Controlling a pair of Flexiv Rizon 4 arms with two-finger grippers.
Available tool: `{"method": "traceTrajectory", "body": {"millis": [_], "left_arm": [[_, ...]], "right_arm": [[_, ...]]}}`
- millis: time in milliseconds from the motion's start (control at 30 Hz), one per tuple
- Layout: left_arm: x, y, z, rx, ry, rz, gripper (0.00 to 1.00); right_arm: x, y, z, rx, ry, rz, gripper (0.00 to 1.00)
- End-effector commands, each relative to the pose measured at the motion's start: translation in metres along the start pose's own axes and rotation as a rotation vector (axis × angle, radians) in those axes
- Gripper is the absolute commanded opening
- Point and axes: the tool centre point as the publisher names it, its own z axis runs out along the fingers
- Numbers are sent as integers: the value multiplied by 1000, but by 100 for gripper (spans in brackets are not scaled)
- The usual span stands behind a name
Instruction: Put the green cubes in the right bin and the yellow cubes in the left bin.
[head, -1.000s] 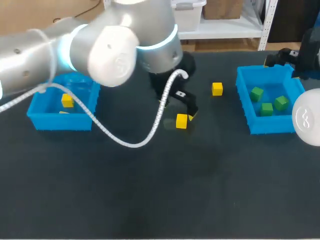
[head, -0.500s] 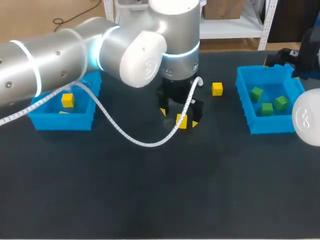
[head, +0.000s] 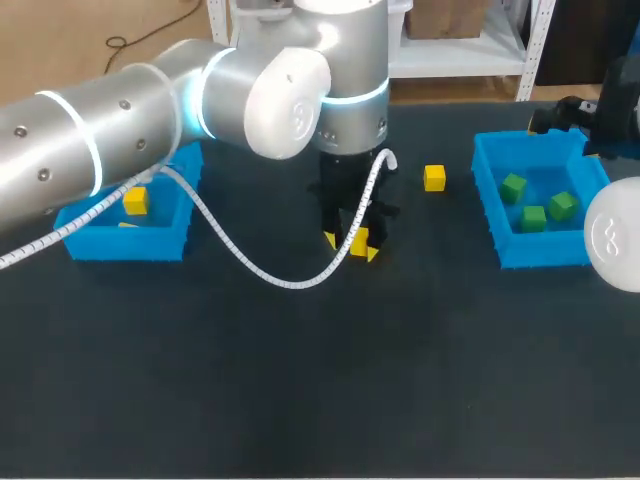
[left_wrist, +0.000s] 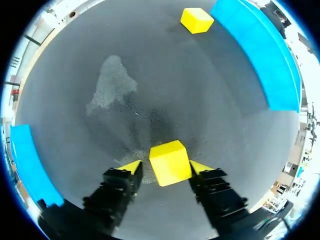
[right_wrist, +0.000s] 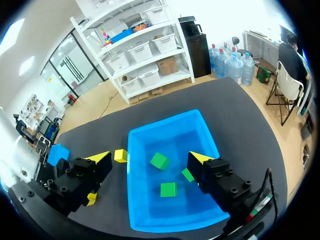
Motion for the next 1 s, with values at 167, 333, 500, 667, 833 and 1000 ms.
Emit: {"method": "traceTrajectory", "body": {"millis": [167,333,500,667,833,1000], "left_arm": [[-15,15,-21,11,-69,-13,0],[-26,30,-61,6,-225,-26,0],[-25,66,-113,-43,-419,-89,0],[-7,125,-149,-87,-538,-243,0],[24,182,-162,-141,-554,-377,0],[55,226,-155,-156,-526,-508,0]], "right_arm": [[0,1,-2,4,1,0,100],[0,1,-2,4,1,0,100],[0,1,-2,4,1,0,100],[0,1,-2,4,1,0,100],[0,1,-2,4,1,0,100],[0,1,-2,4,1,0,100]]}}
